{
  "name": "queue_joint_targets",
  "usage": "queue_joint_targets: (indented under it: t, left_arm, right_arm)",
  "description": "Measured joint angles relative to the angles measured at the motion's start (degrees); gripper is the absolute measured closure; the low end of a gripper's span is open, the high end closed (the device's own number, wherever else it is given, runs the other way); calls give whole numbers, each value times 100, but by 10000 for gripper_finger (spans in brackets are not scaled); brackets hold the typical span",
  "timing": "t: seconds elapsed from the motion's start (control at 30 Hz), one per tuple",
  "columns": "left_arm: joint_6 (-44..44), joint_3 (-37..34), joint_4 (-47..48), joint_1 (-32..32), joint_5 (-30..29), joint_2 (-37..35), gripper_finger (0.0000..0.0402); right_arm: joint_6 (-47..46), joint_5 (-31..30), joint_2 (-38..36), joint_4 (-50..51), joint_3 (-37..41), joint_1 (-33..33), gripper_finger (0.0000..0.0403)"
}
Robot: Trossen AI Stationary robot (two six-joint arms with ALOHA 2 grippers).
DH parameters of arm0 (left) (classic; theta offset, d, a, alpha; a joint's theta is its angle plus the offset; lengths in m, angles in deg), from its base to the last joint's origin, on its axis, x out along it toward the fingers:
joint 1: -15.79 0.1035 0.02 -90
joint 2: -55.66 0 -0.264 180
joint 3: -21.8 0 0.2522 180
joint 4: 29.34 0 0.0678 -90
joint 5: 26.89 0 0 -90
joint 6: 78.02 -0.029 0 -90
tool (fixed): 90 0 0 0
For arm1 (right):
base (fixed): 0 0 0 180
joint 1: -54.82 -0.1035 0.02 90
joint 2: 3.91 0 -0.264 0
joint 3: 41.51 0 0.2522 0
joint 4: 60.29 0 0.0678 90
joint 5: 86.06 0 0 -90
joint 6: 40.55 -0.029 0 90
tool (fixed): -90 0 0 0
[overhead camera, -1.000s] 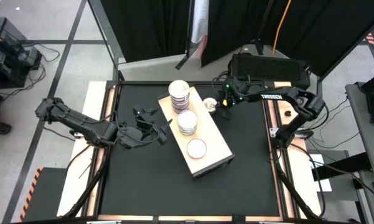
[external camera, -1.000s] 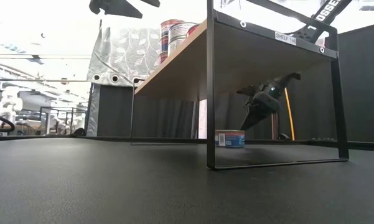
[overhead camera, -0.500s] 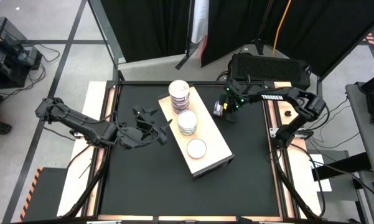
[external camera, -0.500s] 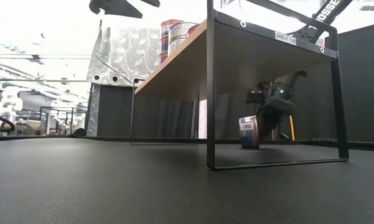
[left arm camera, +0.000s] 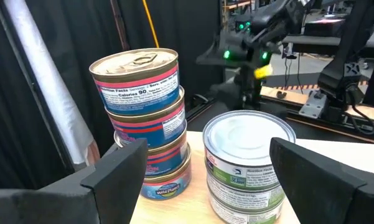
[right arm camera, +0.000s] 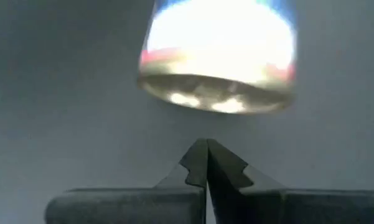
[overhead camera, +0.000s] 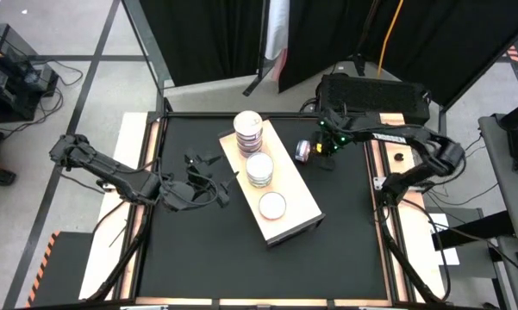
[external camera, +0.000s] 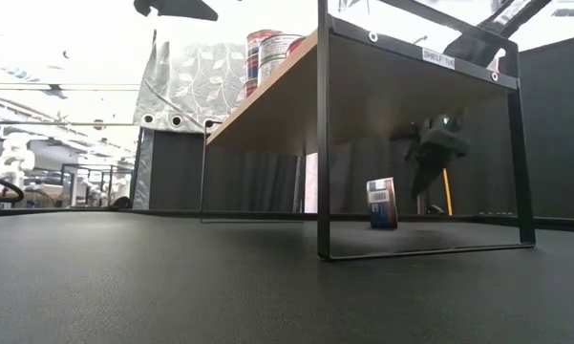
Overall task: Stack canned seafood by type on shelf
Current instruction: Stack the blue pink tuna can on top of the blue pink tuna cans on the shelf
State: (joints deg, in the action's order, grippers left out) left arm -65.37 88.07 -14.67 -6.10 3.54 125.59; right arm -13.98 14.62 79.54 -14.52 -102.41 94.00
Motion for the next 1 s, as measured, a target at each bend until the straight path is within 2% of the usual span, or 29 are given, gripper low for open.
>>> queue_joint_targets:
  t: [0.17, 0.3, 0.4, 0.5, 0.7, 0.83, 1.0]
  left_arm:
    - [-159, 0, -23, 0, 0, 2, 63]
    - [-258, 0, -48, 2, -2, 0, 63]
    - [-285, 0, -50, 2, -2, 0, 63]
    - [-306, 0, -47, 0, -2, 0, 63]
    - [-441, 0, -48, 0, 2, 0, 63]
    - [-444, 0, -43, 0, 293, 0, 63]
    - [-444, 0, -43, 0, 411, 0, 63]
  right_arm:
    - [296, -46, -672, -281, -11, -144, 395]
    - [1236, -53, -1008, -472, -17, -271, 377]
    - [2141, -57, -1096, -408, -17, -387, 348]
    - [2863, -47, -1103, -381, -19, -501, 304]
    - [3162, -163, -1018, -212, -412, -732, 184]
    - [3964, -159, -1018, -131, -650, -886, 106]
    - [4690, -302, -926, 55, -746, -920, 60]
